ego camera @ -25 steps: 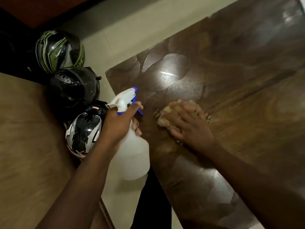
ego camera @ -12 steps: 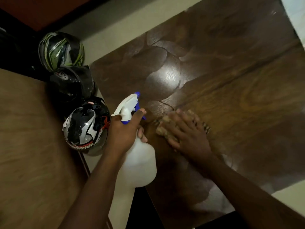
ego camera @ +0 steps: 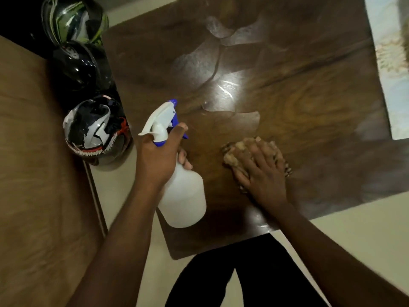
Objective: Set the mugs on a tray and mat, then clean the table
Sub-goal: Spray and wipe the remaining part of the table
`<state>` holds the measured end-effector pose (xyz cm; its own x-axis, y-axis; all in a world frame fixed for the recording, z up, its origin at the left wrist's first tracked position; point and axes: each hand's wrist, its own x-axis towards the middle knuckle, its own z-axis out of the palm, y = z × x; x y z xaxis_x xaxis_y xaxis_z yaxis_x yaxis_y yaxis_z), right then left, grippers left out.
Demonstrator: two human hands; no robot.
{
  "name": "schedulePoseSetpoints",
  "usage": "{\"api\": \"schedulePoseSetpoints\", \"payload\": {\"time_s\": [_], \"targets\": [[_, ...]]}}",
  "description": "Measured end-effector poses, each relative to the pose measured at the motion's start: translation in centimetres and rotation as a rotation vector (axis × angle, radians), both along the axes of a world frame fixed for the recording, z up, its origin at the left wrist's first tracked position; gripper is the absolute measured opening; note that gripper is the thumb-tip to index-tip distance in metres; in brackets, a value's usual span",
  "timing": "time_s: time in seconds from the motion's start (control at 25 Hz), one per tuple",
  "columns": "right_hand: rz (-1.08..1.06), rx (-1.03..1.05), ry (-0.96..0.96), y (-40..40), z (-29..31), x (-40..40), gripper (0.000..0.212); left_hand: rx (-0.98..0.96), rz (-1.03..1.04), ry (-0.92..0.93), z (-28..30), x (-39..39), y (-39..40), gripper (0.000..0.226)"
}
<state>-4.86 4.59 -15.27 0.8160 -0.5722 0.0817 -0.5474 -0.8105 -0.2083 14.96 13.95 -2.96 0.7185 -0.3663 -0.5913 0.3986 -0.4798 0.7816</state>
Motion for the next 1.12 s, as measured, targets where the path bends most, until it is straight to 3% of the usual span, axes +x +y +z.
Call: {"api": "schedulePoseSetpoints", "payload": {"time_s": [0.08, 0.12, 0.24, 0.32, 0.4, 0.48, 0.64, 0.76, 0.88, 1.0, 1.12], "targets": [[-0.261, -0.015, -0.007, 0.6, -0.2, 1.1, 0.043, 0.002, 0.007, 0.003, -0.5, -2.6, 0.1, 0.029], [-0.244, 0.007, -0.024, 2.1, -0.4, 1.5, 0.046, -0.01, 0.006, -0.015, -0.6, -4.0, 0.1, 0.023], [0.243, 0.089, 0.005, 6.0, -0.4, -1.9, 0.058, -0.059, -0.021, -0.108, -0.8, -7.9, 0.8, 0.012], [0.443, 0.022, 0.019, 4.4, -0.1, -5.9, 0.05, -0.073, -0.004, -0.152, -0.1, -9.2, 1.8, 0.021], [0.353, -0.029, 0.011, 1.0, -0.1, -9.0, 0.044, -0.086, 0.026, -0.195, 1.2, -9.8, 2.7, 0.034], [0.116, -0.041, 0.038, -2.1, 0.1, -10.8, 0.043, -0.122, 0.044, -0.229, 2.3, -10.3, 3.0, 0.041], [-0.266, -0.015, -0.012, -3.5, 0.4, -7.5, 0.041, -0.106, 0.068, -0.333, 2.0, -10.7, 2.1, 0.03], [-0.077, 0.061, -0.072, -1.1, -0.2, -4.4, 0.041, -0.057, 0.042, -0.445, 1.5, -11.7, 0.9, 0.056], [0.138, 0.01, -0.065, -0.2, -0.1, -4.4, 0.037, -0.017, 0.023, -0.541, 1.8, -12.1, 0.4, 0.042], [0.13, -0.043, -0.059, -0.6, 1.2, -5.7, 0.033, -0.007, -0.009, -0.63, 2.4, -12.2, 0.7, 0.057], [0.152, -0.041, -0.092, 0.2, 4.4, -8.2, 0.033, -0.011, -0.038, -0.736, 5.0, -12.6, 0.6, 0.058]]}}
